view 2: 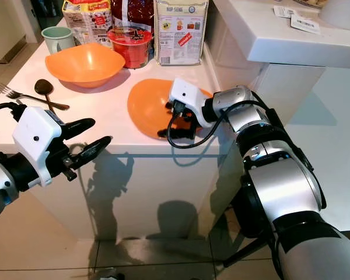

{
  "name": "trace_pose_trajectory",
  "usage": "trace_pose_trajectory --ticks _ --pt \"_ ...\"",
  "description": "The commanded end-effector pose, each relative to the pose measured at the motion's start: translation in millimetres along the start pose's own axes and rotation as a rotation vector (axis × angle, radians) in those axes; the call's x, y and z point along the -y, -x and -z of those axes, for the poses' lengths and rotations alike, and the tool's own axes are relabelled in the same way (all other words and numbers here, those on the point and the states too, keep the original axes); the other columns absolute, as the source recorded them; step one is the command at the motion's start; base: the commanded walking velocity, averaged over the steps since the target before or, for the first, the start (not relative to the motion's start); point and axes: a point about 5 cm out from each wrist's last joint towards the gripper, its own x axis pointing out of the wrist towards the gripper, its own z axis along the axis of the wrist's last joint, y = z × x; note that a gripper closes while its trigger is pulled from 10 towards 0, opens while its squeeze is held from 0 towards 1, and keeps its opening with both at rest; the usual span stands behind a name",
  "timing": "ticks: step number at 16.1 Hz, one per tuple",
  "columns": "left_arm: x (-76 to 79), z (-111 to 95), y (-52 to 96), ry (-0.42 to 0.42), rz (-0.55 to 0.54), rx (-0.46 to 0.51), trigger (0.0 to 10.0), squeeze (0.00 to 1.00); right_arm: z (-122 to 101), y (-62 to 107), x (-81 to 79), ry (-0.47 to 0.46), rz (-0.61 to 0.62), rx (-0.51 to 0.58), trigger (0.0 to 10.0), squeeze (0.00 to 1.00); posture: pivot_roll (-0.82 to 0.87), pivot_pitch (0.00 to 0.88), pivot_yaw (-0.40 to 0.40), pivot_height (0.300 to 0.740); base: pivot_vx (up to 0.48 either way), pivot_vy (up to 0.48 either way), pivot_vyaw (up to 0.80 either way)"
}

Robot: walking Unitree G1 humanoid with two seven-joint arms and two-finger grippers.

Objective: Setting the table

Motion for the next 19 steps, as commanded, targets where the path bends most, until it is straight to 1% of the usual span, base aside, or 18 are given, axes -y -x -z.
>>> trace_pose_trajectory --ticks 1,4,5,7,8,9,10,11,12,13,14,15,16,17,18,19 --pt "4.0 -3.3 -3.1 -0.008 0.033 0.021 10.0 0.0 0.5 4.3 -1.0 0.001 -0.024 0.028 10.0 0.0 0.16 0.0 -0.053 0.74 0.0 0.0 0.0" --pt "5.2 -2.4 -6.8 -0.006 0.046 0.032 10.0 0.0 2.7 4.0 -8.8 0.016 -0.108 0.06 10.0 0.0 0.15 0.0 -0.054 0.74 0.0 0.0 0.0" --pt "4.9 -2.4 -7.8 -0.007 0.046 0.035 10.0 0.0 3.5 3.9 -10.1 0.018 -0.118 0.064 10.0 0.0 0.15 0.0 -0.055 0.74 0.0 0.0 0.0" --pt "4.2 -3.0 -9.9 -0.01 0.042 0.044 10.0 0.0 -0.1 5.5 -9.1 0.015 -0.09 0.117 10.0 0.0 0.15 0.0 -0.061 0.74 0.0 0.0 0.0" --pt "3.2 -3.4 -10.5 -0.016 0.032 0.051 10.0 0.0 -7.8 9.8 -3.9 0.007 -0.024 0.179 10.0 0.0 0.14 0.0 -0.065 0.74 0.0 0.0 0.0" --pt "1.9 -3.6 -10.3 -0.022 0.02 0.054 10.0 0.0 -13.3 12.8 -0.1 0.013 0.039 0.216 10.0 0.0 0.14 0.0 -0.067 0.74 0.0 0.0 0.0" --pt "-0.9 -3.8 -10.7 -0.034 -0.006 0.061 10.0 0.0 -25.7 22.3 4.5 0.031 0.184 0.311 10.0 0.0 0.14 0.0 -0.068 0.74 0.0 0.0 0.0" --pt "-1.5 -3.7 -11.1 -0.036 -0.01 0.064 10.0 0.0 -27.3 24.9 3.1 0.033 0.206 0.334 10.0 0.0 0.13 0.0 -0.068 0.74 0.0 0.0 0.0" --pt "-1.9 -3.5 -11.7 -0.037 -0.014 0.067 10.0 0.0 -28.9 30.3 -1.6 0.025 0.245 0.375 10.0 0.0 0.13 0.0 -0.068 0.74 0.0 0.0 0.0" --pt "-1.3 -3.3 -12.0 -0.033 -0.015 0.071 10.0 0.0 -27.6 37.7 -13.5 -0.001 0.276 0.411 10.0 0.0 0.12 0.0 -0.064 0.74 0.0 0.0 0.0" --pt "-0.9 -3.2 -12.2 -0.031 -0.015 0.073 10.0 0.0 -26.8 40.0 -17.8 -0.011 0.282 0.419 10.0 0.0 0.12 0.0 -0.064 0.74 0.0 0.0 0.0" --pt "0.4 -2.6 -11.8 -0.024 -0.012 0.076 10.0 0.0 -24.0 46.6 -33.9 -0.039 0.294 0.432 10.0 0.0 0.1 0.0 -0.062 0.74 0.0 0.0 0.0" --pt "2.5 -0.6 -10.6 -0.01 -0.003 0.076 10.0 0.0 -22.1 54.3 -55.5 -0.116 0.305 0.448 10.0 0.0 0.09 0.0 -0.06 0.74 0.0 0.0 0.0" --pt "4.4 1.4 -9.8 0.001 0.0 0.073 10.0 0.0 -20.0 59.1 -69.3 -0.221 0.345 0.456 10.0 0.0 0.08 0.0 -0.06 0.74 0.0 0.0 0.0" --pt "6.9 3.3 -10.0 0.012 0.002 0.074 10.0 0.0 -15.5 62.8 -75.1 -0.335 0.436 0.449 10.0 0.0 0.07 0.0 -0.059 0.74 0.0 0.0 0.0" --pt "9.8 4.4 -11.1 0.026 0.001 0.077 10.0 0.0 -8.8 65.9 -75.3 -0.498 0.577 0.449 10.0 1.0 0.06 0.0 -0.058 0.74 0.0 0.0 0.0"
